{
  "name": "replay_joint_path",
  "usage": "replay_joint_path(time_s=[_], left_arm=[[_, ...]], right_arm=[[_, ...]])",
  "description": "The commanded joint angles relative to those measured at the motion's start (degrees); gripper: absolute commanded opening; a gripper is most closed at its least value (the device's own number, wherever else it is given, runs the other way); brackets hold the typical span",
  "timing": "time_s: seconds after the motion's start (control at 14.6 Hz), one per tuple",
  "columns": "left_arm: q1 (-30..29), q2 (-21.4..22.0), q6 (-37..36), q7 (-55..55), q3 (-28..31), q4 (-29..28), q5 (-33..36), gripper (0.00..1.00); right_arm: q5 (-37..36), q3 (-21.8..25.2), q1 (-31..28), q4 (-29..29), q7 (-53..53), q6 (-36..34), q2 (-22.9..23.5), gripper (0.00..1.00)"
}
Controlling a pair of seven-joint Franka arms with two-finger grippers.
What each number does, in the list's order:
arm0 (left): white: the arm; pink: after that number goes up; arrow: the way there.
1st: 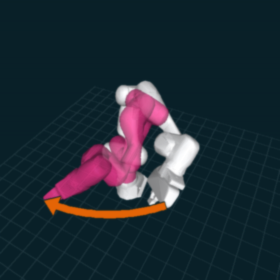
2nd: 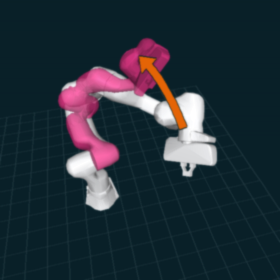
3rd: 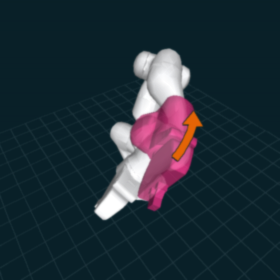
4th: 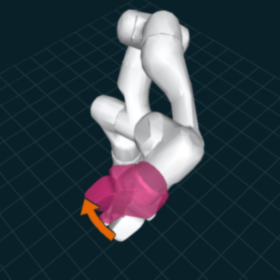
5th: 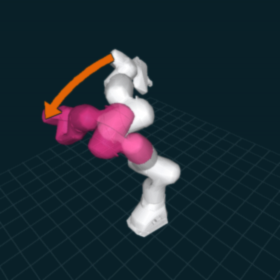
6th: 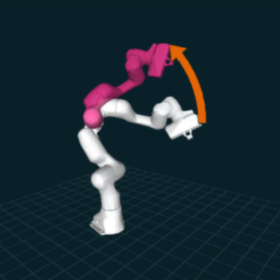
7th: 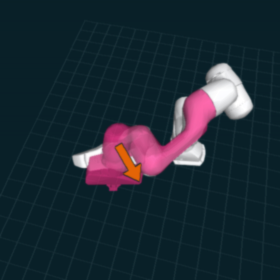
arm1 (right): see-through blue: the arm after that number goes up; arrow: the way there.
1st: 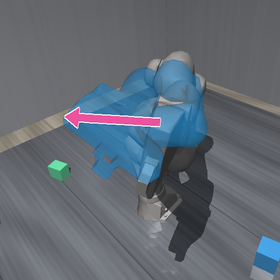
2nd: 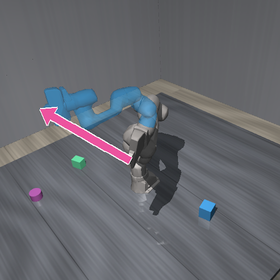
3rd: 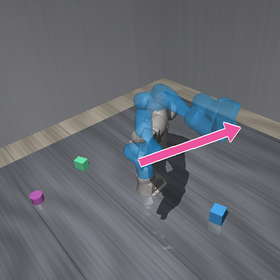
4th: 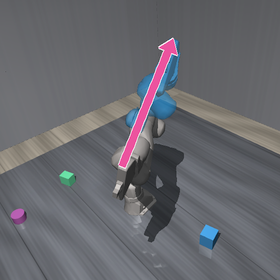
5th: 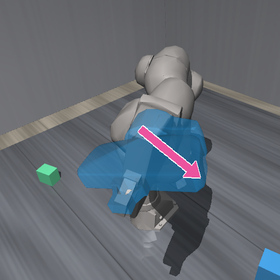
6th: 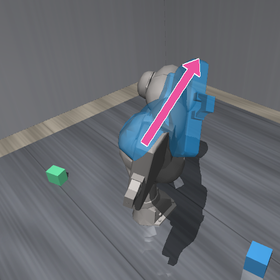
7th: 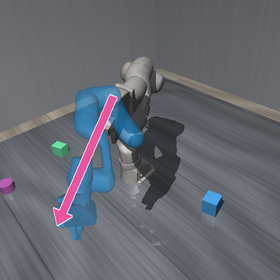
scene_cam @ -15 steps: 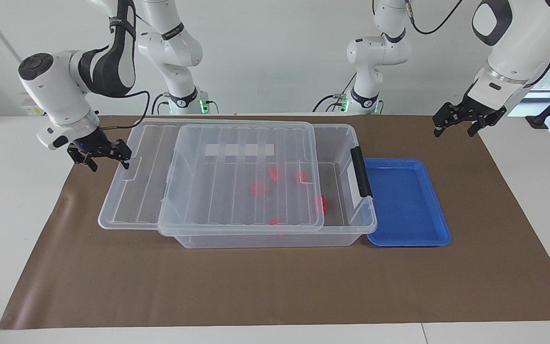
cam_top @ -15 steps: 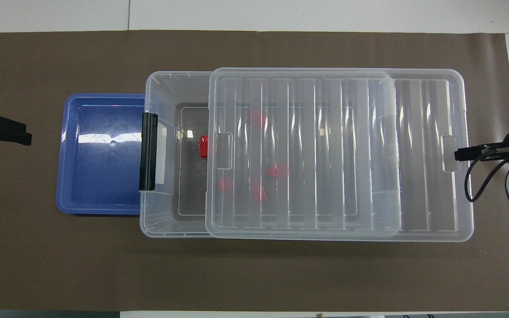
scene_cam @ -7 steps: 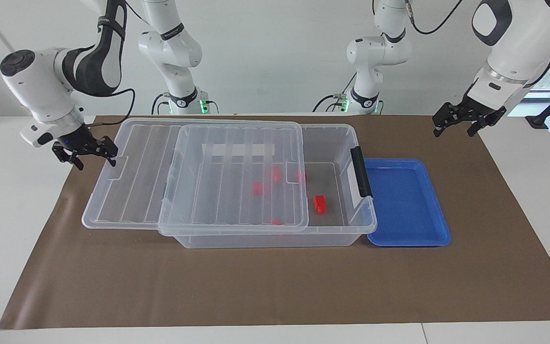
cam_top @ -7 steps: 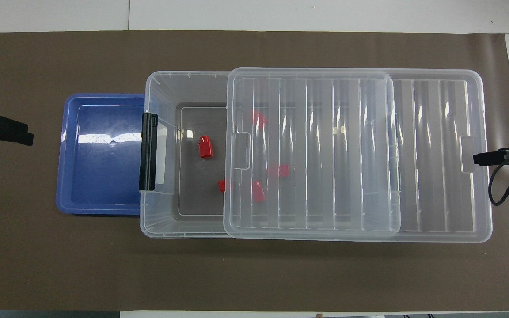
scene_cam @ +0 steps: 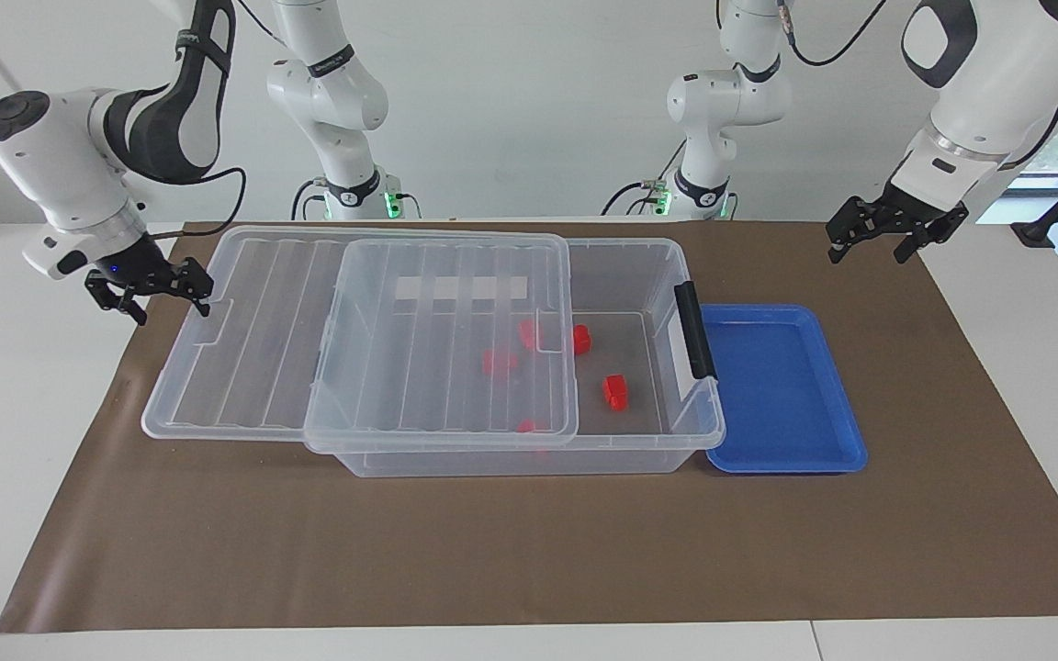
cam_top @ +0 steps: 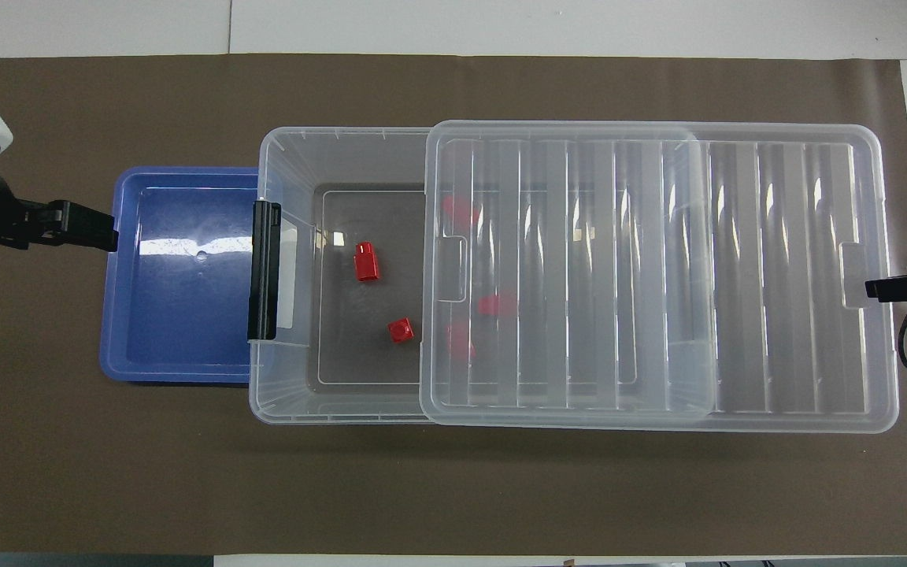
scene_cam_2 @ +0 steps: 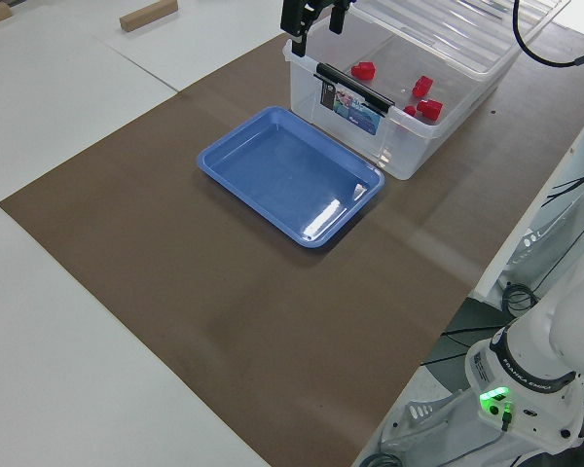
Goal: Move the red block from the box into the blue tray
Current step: 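Reach the left gripper into the opened box and grasp a red block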
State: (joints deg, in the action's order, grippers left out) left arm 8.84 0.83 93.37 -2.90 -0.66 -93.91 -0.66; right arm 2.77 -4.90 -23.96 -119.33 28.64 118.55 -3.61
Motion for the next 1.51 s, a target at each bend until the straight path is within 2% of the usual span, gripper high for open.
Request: replay_joint_path(time_s=[0.0,0.21,0.34,0.55,0.82,0.96,1.16,1.44], left_arm=[[7.1,1.8,6.8,-7.3,0.3,-6.3,1.1,1.00],[13.6,1.3,13.4,-13.9,0.3,-10.7,1.1,1.00],[17.2,-1.1,18.0,-20.2,0.4,-12.7,1.1,1.00],[19.5,-6.4,26.1,-26.4,0.3,-13.6,1.1,1.00],[21.7,-12.9,36.3,-27.9,0.3,-16.0,1.1,0.99],[22.1,-14.5,40.0,-27.9,0.4,-18.1,1.1,0.98],[23.7,-19.2,41.4,-28.1,0.5,-17.8,1.3,0.97],[23.6,-20.0,42.3,-28.2,0.6,-18.8,1.3,0.91]], right_arm=[[0.0,-0.3,-1.2,0.6,2.1,0.5,0.6,1.00],[0.0,-0.4,-0.7,1.5,1.9,-0.4,0.6,1.00],[0.0,-0.6,0.6,5.6,1.3,-4.0,1.2,1.00],[-0.2,-0.6,4.8,14.9,-4.6,-14.5,1.3,1.00],[-1.1,-0.7,10.1,24.6,-14.6,-28.5,0.5,1.00],[-0.9,-1.1,11.1,24.3,-18.4,-30.2,-0.4,1.00],[-1.0,-1.2,13.5,23.8,-23.6,-31.6,-1.0,1.00],[-1.0,-1.2,13.6,22.5,-23.5,-28.7,-1.5,1.00]])
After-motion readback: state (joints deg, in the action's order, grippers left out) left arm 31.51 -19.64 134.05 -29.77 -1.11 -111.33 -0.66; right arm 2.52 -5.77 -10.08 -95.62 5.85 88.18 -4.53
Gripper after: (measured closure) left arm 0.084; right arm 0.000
